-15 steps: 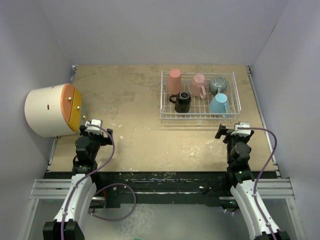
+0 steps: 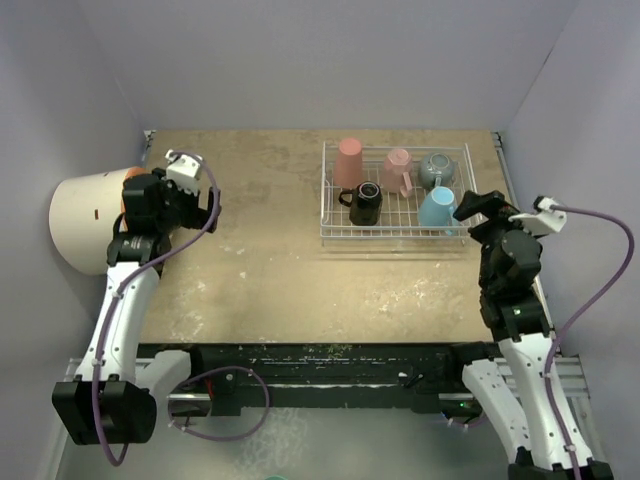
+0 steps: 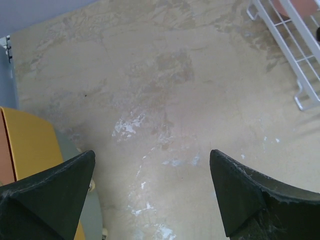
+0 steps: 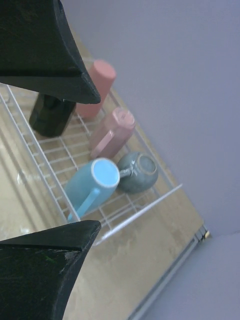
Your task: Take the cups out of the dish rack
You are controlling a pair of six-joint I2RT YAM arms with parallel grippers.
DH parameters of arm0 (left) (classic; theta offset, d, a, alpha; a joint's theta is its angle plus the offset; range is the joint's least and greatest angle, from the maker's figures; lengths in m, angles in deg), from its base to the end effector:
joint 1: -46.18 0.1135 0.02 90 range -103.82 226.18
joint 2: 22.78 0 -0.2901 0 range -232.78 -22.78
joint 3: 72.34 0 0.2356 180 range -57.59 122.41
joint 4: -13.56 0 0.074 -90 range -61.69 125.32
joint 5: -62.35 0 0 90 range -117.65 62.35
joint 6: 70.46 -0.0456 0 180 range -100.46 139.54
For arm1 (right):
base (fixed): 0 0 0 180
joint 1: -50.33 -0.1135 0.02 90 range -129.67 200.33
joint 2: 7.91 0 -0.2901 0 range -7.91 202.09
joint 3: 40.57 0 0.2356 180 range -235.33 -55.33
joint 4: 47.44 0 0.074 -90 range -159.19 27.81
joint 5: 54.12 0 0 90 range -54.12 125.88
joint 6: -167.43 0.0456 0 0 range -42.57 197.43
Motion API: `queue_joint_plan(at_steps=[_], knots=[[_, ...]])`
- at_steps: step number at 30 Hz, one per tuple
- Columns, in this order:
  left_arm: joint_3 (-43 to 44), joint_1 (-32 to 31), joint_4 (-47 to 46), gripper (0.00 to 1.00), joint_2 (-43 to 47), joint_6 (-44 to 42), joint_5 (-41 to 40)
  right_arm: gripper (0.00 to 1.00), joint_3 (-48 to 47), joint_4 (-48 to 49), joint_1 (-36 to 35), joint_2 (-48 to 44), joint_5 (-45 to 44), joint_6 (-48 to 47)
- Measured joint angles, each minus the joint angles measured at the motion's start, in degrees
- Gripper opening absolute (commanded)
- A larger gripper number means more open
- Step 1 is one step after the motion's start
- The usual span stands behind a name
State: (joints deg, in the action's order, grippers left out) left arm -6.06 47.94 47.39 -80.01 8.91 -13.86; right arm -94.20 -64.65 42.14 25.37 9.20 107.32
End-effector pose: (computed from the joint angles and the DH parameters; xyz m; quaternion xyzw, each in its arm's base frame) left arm 0.2033 -0.0046 0.3449 0.1292 0.8288 -0.0428 0.5428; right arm 0.1147 -0.0042 0.3609 0.2905 0.6254 0.0806 0.7197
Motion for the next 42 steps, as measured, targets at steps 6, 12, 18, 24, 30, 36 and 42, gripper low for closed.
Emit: queue_joint_plan(at_steps=[6, 12, 18, 24, 30, 36, 42], knots=[[10.1, 0.0, 13.6, 0.99, -2.3, -0.9, 6.6, 1.0, -4.0, 0.4, -0.1, 5.6, 8.0, 3.8], [13.0, 0.0, 22.3, 0.99, -4.1, -2.0, 9.8, 1.0, -14.2, -3.1, -7.6, 23.8, 9.0, 2.5], [13.0, 0.0, 27.8, 0.99, -5.2, -4.6, 9.1, 1.0, -22.3, -8.0, -19.5, 35.6, 5.2, 2.1], [13.0, 0.0, 29.3, 0.99, -5.2, -6.0, 8.3, 1.0, -29.5, -11.6, -27.2, 45.4, 0.8, 2.4], [13.0, 0.0, 29.9, 0.99, -5.2, -6.6, 8.4, 0.97, -33.9, -16.2, -31.4, 51.4, -3.1, 4.1], [12.6, 0.0, 29.9, 0.99, -4.9, -7.2, 8.3, 0.96, -44.0, -24.1, -34.0, 61.3, -10.0, 10.2], [12.6, 0.0, 30.1, 0.99, -3.9, -8.0, 8.3, 0.92, -50.2, -29.9, -34.1, 69.4, -12.9, 13.7]])
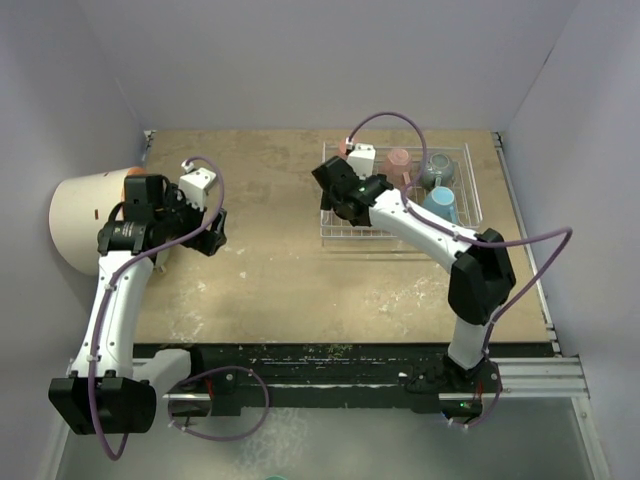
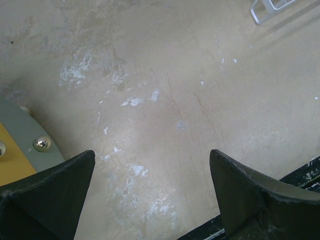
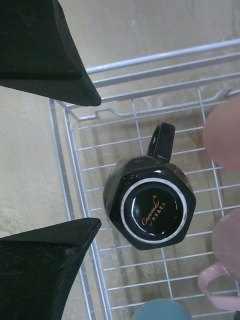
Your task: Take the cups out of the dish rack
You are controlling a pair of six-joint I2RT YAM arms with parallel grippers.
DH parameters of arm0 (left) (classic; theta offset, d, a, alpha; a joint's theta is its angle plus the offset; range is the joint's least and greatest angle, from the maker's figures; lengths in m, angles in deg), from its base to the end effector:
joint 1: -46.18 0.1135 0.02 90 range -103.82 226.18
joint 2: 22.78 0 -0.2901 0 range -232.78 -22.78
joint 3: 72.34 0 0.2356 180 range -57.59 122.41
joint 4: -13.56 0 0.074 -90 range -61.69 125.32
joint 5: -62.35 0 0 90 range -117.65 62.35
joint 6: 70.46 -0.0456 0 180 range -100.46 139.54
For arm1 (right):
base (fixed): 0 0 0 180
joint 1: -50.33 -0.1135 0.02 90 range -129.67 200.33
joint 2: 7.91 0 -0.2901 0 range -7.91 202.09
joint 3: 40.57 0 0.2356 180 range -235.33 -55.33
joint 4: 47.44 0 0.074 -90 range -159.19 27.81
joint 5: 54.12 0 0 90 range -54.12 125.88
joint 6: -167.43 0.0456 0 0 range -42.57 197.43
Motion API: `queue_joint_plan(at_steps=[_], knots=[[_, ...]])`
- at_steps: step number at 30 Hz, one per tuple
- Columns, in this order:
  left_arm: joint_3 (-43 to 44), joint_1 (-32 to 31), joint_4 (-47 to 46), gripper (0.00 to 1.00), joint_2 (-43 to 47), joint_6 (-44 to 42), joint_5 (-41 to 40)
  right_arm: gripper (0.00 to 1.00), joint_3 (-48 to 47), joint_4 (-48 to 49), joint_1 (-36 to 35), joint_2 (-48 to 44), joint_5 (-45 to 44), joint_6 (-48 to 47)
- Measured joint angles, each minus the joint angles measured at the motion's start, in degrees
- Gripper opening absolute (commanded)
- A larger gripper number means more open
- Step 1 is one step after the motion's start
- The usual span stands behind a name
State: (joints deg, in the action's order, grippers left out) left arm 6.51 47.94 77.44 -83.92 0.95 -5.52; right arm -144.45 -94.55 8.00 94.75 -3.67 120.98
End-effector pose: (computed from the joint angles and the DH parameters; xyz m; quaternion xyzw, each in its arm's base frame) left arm 0.1854 -0.0115 0.3554 0.2041 0.8902 -0.1105 0.3920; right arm 0.3116 0.2446 0.3232 0.1363 0.8708 0.0112 0.4723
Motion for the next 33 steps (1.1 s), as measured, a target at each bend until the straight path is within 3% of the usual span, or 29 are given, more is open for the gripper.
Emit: queue_joint_plan(at_steps=[8, 14, 33], knots=[[0.0, 0.0, 0.3, 0.99, 0.0, -0.5, 0.0, 0.89, -4.3, -7.9, 0.4, 5.3, -3.4, 5.4], [0.0, 0.0, 0.3, 0.99, 0.0, -0.9, 0.0, 0.86, -3.5, -7.4, 3.6, 4.6, -3.3, 5.5], [0.0, 0.0, 0.3, 0.99, 1.0, -2.2, 0.0, 0.78, 11.6, -1.2, 9.5, -9.2, -1.4, -1.0]])
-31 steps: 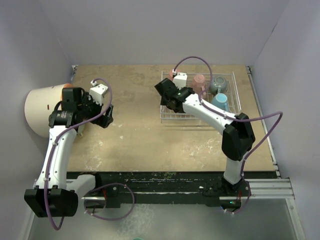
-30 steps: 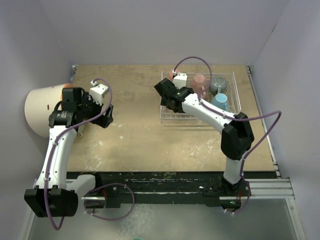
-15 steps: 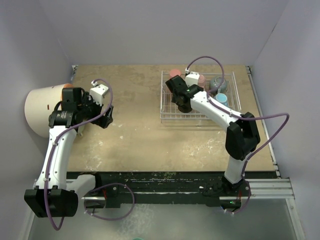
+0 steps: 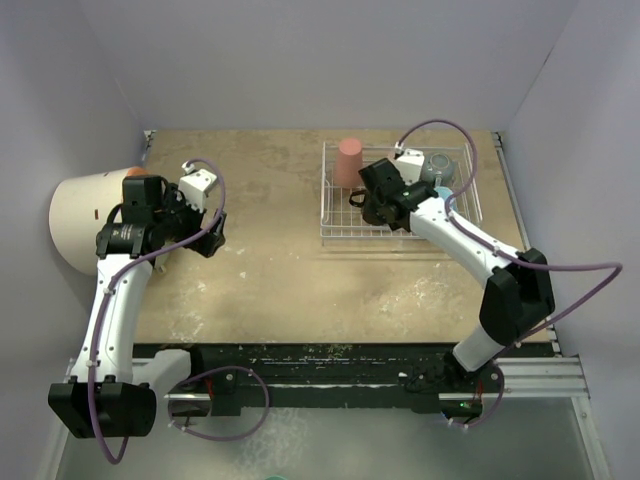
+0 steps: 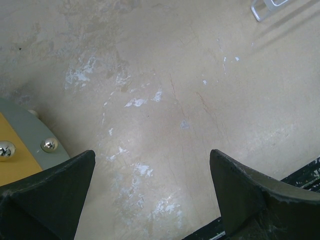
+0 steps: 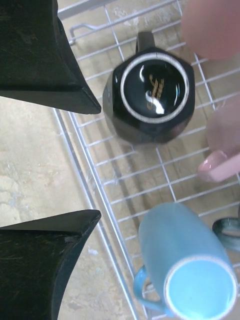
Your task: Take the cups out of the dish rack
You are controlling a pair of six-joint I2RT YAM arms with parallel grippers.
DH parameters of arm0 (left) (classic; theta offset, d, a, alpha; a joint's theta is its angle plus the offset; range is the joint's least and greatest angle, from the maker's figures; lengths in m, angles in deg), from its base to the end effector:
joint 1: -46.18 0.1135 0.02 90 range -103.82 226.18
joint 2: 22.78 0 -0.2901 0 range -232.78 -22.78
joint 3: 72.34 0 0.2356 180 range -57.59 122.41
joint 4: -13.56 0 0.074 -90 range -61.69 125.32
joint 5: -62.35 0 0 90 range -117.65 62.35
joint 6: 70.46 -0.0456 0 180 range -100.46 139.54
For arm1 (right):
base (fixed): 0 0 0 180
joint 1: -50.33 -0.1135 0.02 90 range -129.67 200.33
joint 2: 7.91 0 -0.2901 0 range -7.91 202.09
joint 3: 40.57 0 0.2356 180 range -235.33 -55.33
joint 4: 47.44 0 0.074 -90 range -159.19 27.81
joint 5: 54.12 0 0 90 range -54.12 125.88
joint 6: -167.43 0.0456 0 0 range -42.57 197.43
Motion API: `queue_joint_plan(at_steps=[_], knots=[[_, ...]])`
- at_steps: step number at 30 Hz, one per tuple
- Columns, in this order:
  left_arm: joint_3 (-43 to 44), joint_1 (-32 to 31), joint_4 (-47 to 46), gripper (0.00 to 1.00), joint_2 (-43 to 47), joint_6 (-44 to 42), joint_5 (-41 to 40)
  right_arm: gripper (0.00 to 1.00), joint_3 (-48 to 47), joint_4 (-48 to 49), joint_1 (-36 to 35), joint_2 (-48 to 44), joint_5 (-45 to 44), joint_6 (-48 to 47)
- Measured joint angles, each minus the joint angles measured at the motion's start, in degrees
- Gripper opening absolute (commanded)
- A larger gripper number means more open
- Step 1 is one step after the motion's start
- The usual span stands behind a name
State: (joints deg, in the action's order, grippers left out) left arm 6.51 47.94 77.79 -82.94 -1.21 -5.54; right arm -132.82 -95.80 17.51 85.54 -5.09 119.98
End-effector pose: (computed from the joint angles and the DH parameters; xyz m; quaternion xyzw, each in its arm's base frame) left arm 0.1807 -0.0116 0.3577 0.2214 0.8841 -0.1016 0.3988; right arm 0.3047 0.1610 0.3156 0.1951 0.8656 -0.0620 0.4570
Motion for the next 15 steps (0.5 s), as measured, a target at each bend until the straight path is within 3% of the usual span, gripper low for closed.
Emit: queue_joint_plan(at_steps=[4, 9, 15], knots=[[0.0, 0.0, 0.0, 0.99, 0.2, -0.4, 0.0, 0.73, 2.9, -0.1, 2.4, -3.7, 0.0, -0.7], [0.0, 0.0, 0.0, 0.99, 0.5, -1.2, 0.0, 0.75, 1.7, -0.9, 3.3, -4.9, -0.2, 1.1], [0.0, 0.0, 0.0, 0.99, 0.5, -1.4, 0.0, 0.8, -6.7, -4.3, -4.1, -0.3, 0.0, 11.9]])
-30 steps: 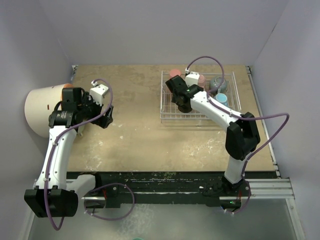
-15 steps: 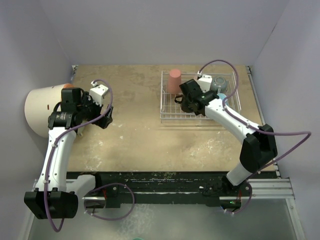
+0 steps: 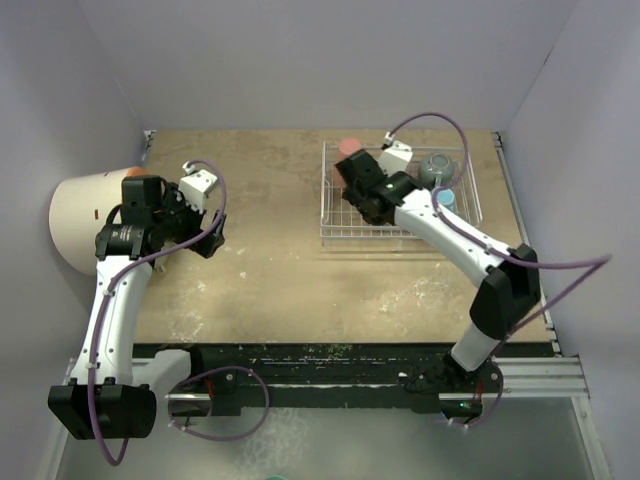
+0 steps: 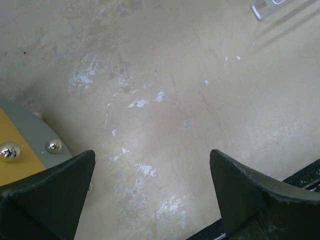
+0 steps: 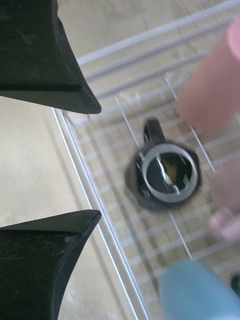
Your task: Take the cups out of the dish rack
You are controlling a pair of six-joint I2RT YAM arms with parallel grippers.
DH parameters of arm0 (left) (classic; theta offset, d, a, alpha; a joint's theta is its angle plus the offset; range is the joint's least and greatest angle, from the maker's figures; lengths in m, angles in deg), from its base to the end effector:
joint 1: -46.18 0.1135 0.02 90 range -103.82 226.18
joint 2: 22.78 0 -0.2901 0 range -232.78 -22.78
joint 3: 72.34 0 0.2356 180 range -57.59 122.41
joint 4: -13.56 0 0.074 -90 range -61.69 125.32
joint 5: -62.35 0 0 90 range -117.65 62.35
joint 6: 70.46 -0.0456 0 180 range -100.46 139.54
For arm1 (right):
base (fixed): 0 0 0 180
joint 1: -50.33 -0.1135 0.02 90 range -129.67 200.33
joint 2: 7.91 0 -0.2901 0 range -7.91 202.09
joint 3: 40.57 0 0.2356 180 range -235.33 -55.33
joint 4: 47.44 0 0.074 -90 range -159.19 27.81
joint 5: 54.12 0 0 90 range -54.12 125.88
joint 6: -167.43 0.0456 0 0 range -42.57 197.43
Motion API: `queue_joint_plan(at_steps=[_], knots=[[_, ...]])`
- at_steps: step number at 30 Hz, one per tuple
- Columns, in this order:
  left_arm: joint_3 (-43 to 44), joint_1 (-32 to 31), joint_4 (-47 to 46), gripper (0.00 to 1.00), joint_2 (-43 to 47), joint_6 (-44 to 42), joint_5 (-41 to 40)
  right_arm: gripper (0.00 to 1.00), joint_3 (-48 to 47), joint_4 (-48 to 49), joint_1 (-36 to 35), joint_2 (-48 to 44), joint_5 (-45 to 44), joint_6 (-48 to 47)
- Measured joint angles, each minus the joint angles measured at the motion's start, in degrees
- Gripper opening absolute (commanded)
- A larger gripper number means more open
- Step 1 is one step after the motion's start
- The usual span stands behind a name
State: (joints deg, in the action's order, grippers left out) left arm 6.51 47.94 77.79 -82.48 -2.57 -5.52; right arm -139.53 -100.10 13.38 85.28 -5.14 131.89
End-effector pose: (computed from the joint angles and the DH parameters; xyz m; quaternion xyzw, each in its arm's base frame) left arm 0.1787 -0.0117 0.3589 0.2324 0.8797 -0.0960 0.4035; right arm 0.2934 0.1832 0.3477 0.2598 0.8414 0.0187 0.4735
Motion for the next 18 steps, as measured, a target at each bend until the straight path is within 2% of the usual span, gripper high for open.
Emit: queue_joint_plan(at_steps=[6, 9, 18], knots=[[0.0, 0.0, 0.5, 0.99, 0.3, 0.0, 0.0, 0.81, -17.4, -11.6, -5.2, 15.0, 0.0, 15.7], [0.0, 0.0, 1.1, 0.99, 0.5, 0.0, 0.0, 0.81, -19.1, -16.4, -4.7, 20.0, 0.0, 22.3], [0.0, 0.0, 1.6, 0.99, 0.9, -0.1, 0.1, 0.79, -23.1, -20.0, -4.0, 23.8, -0.2, 30.7]])
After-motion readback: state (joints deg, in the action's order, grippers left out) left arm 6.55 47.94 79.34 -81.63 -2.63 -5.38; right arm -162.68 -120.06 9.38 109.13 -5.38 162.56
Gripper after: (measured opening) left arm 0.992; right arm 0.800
